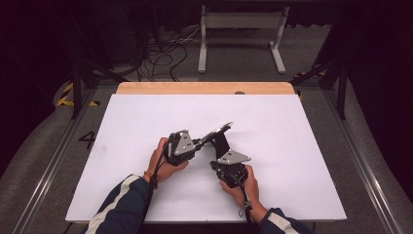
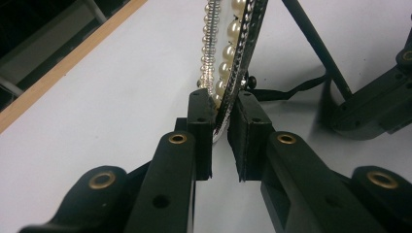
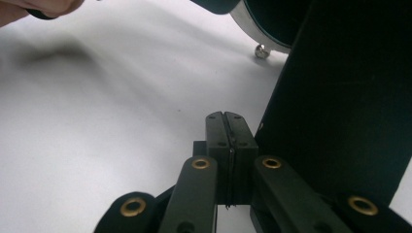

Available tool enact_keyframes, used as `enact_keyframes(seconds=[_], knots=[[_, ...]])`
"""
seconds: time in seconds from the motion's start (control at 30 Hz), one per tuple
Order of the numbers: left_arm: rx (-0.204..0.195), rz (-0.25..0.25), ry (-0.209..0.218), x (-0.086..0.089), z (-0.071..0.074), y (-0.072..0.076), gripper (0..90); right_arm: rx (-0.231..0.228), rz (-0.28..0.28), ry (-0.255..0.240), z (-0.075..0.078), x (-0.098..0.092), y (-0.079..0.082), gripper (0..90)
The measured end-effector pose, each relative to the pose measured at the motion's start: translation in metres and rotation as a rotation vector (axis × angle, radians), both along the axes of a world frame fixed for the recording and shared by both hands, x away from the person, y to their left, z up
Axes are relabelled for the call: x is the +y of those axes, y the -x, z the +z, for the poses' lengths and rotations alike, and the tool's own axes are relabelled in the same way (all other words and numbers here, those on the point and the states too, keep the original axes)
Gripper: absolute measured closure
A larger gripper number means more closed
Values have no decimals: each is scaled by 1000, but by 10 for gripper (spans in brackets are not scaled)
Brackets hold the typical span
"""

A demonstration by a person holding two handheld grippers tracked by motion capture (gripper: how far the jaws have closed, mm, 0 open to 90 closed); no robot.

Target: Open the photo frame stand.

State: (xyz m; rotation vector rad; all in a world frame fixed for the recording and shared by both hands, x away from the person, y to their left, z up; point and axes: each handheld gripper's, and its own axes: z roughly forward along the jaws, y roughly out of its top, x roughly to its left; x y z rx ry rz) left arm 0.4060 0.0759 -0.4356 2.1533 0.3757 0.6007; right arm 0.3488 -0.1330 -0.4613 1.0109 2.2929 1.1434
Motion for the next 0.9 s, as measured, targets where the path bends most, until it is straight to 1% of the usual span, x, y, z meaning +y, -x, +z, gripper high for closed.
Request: enact_keyframes(seconds=[0.13,0.23,0.3,0.37,0.4,0.43,0.47,0.57,0.67,0.77,0.83,0.9], knots=[[6,-12,-6,0,2,2,798,8,-1,-7,0,-5,-2,900],[16,-18,7,0,1,2,794,16,-2,-3,0,-9,-4,900],[22,-16,23,0,1,1,791,28,-3,-13,0,-11,-5,900],[32,-17,39,0,0,0,788,29,-2,-11,0,-12,-5,900],[34,-20,52,1,0,-1,777,30,-2,-13,0,-13,-6,900],[34,-20,52,1,0,-1,735,30,-2,-13,0,-13,-6,900],[38,-23,58,0,0,-1,735,30,-2,-11,1,-14,-6,900],[35,-13,72,-1,0,-2,655,27,-1,-11,1,-14,-6,900],[40,-11,100,-3,0,-3,630,8,7,-16,3,-13,-6,888],[38,-6,111,-4,0,-4,618,4,11,-29,3,-13,-6,885],[59,-3,143,-4,-1,-7,602,2,18,-35,3,-13,-7,883],[73,8,156,-4,-2,-8,567,5,26,-46,3,-13,-7,884]])
